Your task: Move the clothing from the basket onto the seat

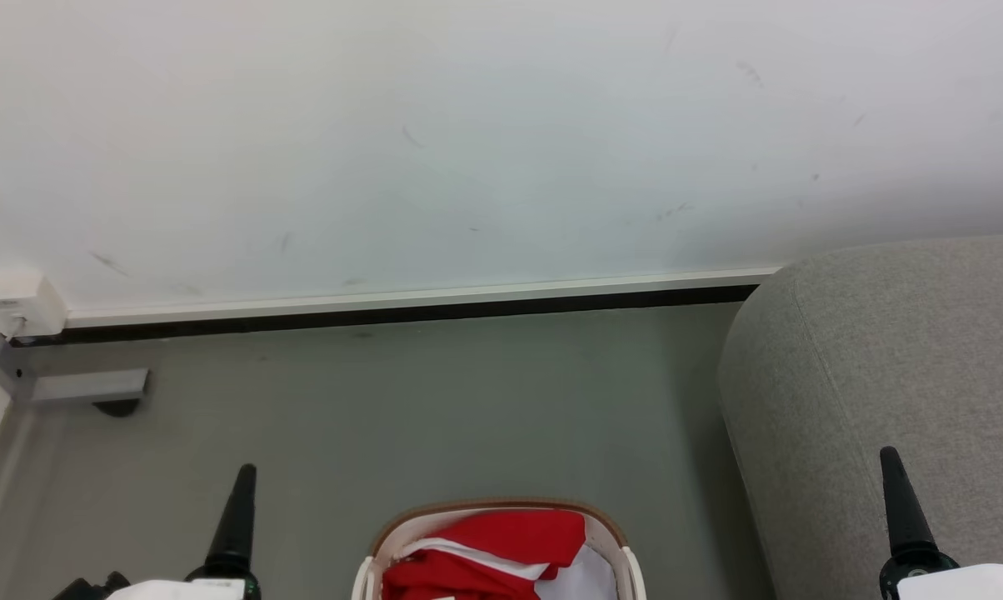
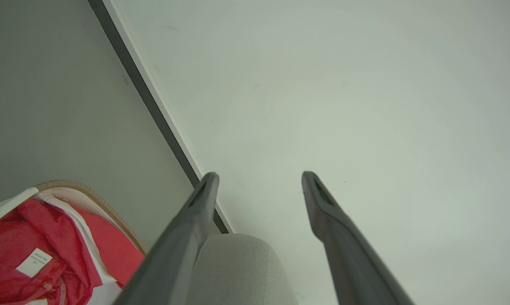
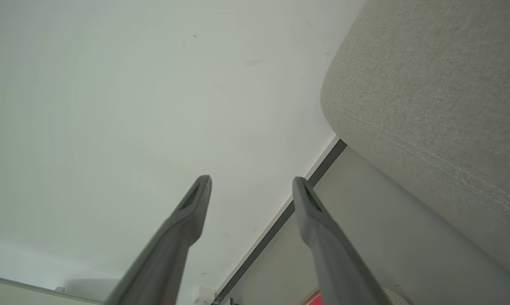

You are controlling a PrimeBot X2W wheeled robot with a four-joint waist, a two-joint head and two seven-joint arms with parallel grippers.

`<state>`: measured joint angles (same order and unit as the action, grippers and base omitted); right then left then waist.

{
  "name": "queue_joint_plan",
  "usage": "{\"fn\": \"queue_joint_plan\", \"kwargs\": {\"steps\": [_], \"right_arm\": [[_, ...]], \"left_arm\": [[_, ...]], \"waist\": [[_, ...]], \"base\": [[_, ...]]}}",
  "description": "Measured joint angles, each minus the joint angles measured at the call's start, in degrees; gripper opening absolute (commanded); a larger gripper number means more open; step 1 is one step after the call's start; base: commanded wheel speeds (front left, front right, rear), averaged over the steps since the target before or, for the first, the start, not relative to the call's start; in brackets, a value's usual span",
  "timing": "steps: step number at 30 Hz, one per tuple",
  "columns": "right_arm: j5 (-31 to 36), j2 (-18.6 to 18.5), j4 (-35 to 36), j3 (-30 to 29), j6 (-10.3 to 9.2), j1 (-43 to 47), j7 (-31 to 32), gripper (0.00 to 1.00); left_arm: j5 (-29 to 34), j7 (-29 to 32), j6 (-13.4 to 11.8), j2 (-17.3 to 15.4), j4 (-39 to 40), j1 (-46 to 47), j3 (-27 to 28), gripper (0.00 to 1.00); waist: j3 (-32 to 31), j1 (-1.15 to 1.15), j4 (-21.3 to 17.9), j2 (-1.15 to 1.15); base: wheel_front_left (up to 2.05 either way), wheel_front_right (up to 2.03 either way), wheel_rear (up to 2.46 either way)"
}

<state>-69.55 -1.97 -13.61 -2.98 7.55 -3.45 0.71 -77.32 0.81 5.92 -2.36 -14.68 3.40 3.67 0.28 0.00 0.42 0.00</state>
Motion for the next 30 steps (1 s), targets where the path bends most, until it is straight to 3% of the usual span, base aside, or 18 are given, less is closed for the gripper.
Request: {"fn": "queue_joint_plan", "kwargs": {"steps": [10,30], "right_arm": [[16.2,-1.3,0.5,2.8,0.0,0.0,-2.3,1.0],[34.8,-1.5,-0.1,5.7,0.0,0.0,-6.1,1.0]], "left_arm": [[14.2,-2.4,-2.2,0.0,1.9,-1.0,-0.7,1.0],[32.3,-6.1,-3.2,0.0,4.1,-2.7,-2.3,1.0]], "waist": [[0.1,0.0,0.2,0.0],[0.0,0.0,0.6,0.0]], "base": [[0.0,0.0,0.0],[0.0,0.0,0.0]]}}
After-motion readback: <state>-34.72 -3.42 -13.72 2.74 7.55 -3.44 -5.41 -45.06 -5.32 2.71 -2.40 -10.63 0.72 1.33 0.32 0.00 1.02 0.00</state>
